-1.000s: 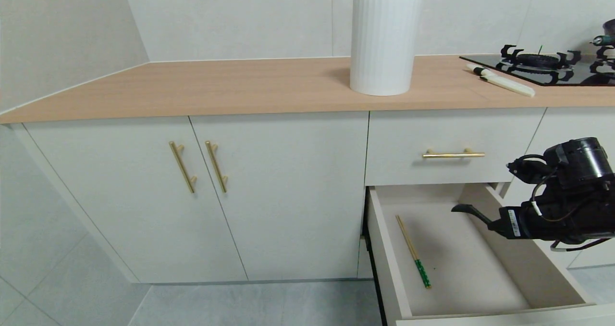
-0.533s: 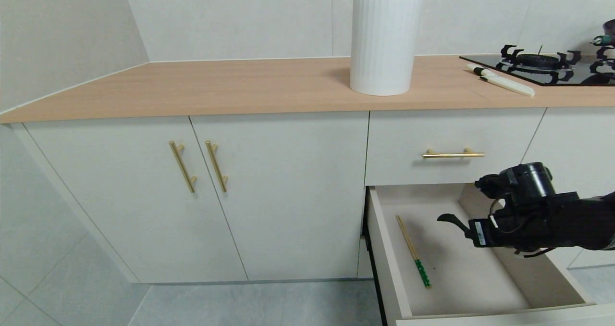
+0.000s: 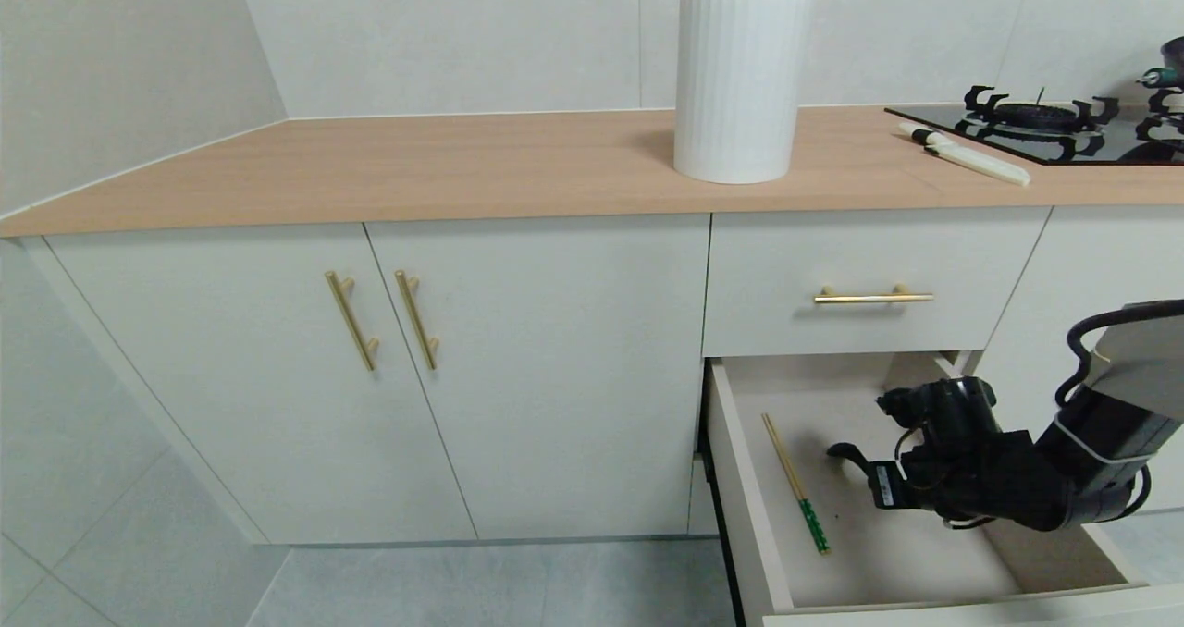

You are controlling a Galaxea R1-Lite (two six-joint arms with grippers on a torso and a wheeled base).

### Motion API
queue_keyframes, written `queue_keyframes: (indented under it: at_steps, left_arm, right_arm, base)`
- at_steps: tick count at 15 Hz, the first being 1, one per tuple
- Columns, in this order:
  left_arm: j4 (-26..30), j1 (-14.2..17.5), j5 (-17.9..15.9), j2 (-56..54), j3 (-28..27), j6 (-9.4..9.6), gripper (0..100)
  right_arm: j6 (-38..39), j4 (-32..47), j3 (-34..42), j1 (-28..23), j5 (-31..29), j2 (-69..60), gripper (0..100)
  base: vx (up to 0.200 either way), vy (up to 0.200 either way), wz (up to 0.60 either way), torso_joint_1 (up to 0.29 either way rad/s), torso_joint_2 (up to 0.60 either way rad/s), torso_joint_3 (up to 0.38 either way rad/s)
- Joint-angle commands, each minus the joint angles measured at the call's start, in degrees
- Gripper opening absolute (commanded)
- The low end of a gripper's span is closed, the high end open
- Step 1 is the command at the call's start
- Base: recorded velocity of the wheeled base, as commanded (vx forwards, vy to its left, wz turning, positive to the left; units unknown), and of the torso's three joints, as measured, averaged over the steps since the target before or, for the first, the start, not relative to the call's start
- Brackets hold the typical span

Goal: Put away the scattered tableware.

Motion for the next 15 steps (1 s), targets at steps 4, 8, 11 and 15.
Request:
queue_keyframes:
  at_steps: [4, 8, 11, 15]
  left_arm:
    - [0.0, 0.0, 0.0, 0.0, 0.0, 0.0, 100]
    - [0.0, 0.0, 0.0, 0.0, 0.0, 0.0, 100]
    - [0.0, 0.0, 0.0, 0.0, 0.0, 0.0, 100]
    - [0.0, 0.0, 0.0, 0.0, 0.0, 0.0, 100]
  right_arm:
    - [0.0, -1.6, 0.4, 0.1, 0.1, 4.2, 0]
    - [0.1, -3.9, 0.7, 0.0, 0.1, 4.3, 100]
    - [0.4, -4.4, 0.9, -0.4, 0.2, 3.1, 100]
    - [0.9, -3.8, 3.5, -1.0, 0.4, -8.1, 100]
  base:
    - [0.0, 0.0, 0.0, 0.0, 0.0, 0.0]
    - [0.0, 0.0, 0.0, 0.0, 0.0, 0.0]
    - [0.0, 0.0, 0.0, 0.0, 0.0, 0.0]
    - [0.0, 0.0, 0.0, 0.0, 0.0, 0.0]
